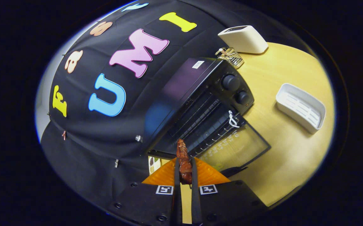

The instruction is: Open the toaster oven, put the food inside, and close the toaster oven door.

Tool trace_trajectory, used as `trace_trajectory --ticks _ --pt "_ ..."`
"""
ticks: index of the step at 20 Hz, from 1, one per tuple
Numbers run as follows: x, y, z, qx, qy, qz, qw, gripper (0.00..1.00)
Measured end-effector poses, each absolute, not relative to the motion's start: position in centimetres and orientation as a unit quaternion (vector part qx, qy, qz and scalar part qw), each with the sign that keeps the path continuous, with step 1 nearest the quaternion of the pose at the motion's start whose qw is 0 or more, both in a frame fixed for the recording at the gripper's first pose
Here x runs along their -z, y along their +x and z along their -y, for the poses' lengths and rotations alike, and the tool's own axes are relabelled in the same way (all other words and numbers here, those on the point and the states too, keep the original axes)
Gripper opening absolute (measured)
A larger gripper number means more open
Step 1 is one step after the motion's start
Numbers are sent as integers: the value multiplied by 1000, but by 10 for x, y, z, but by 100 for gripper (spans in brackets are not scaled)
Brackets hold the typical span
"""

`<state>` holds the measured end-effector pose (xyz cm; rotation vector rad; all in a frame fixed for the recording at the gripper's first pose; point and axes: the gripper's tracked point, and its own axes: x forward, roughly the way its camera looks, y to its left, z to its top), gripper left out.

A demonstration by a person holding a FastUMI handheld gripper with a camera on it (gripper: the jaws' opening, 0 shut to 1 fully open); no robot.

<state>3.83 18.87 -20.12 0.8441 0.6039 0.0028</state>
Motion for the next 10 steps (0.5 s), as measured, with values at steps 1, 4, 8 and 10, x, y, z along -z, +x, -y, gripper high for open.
trace_trajectory --ticks 1,4,8,10 --pt "205 48 -194 6 417 -281 864 15" --pt "217 78 -197 32 448 -261 854 16" --pt "237 119 -194 64 473 -244 844 16" --pt "248 133 -189 86 480 -238 840 16"
